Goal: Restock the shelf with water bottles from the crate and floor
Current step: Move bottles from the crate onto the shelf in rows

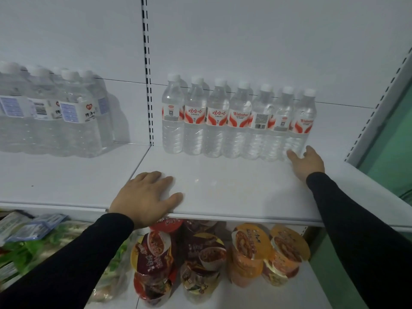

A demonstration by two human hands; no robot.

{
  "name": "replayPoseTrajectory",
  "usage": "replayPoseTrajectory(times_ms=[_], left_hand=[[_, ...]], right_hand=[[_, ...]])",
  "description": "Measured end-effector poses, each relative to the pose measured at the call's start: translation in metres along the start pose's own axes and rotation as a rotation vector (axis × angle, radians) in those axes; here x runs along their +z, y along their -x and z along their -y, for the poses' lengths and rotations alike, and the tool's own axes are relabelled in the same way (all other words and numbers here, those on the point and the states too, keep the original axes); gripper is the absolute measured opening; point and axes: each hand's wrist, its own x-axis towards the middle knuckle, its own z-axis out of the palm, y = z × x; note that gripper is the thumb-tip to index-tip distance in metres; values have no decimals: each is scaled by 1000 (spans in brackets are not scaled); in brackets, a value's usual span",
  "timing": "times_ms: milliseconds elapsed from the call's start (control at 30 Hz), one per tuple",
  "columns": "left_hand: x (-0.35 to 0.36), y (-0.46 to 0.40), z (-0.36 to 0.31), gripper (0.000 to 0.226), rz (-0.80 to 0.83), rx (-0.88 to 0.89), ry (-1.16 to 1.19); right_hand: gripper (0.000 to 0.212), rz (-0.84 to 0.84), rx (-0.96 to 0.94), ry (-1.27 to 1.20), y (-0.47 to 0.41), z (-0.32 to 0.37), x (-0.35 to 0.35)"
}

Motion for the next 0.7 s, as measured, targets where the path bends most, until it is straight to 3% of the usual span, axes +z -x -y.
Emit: replayPoseTrajectory(times_ms=[200, 367, 533, 600, 700], left_hand=[[-1, 1, 0, 73, 16, -1, 1], [-9, 5, -1, 68, 1, 38, 115], [-18, 59, -7, 44, -241, 142, 425], [-10, 91, -7, 35, -306, 207, 475], [32, 134, 1, 31, -213, 247, 505]], right_hand=[[77, 40, -97, 16, 57, 2, -15], [74, 30, -293, 63, 140, 13, -30], [67, 54, -403, 97, 234, -10, -16], [62, 113, -454, 161, 267, -28, 0], [61, 346, -407, 183, 318, -62, 32]])
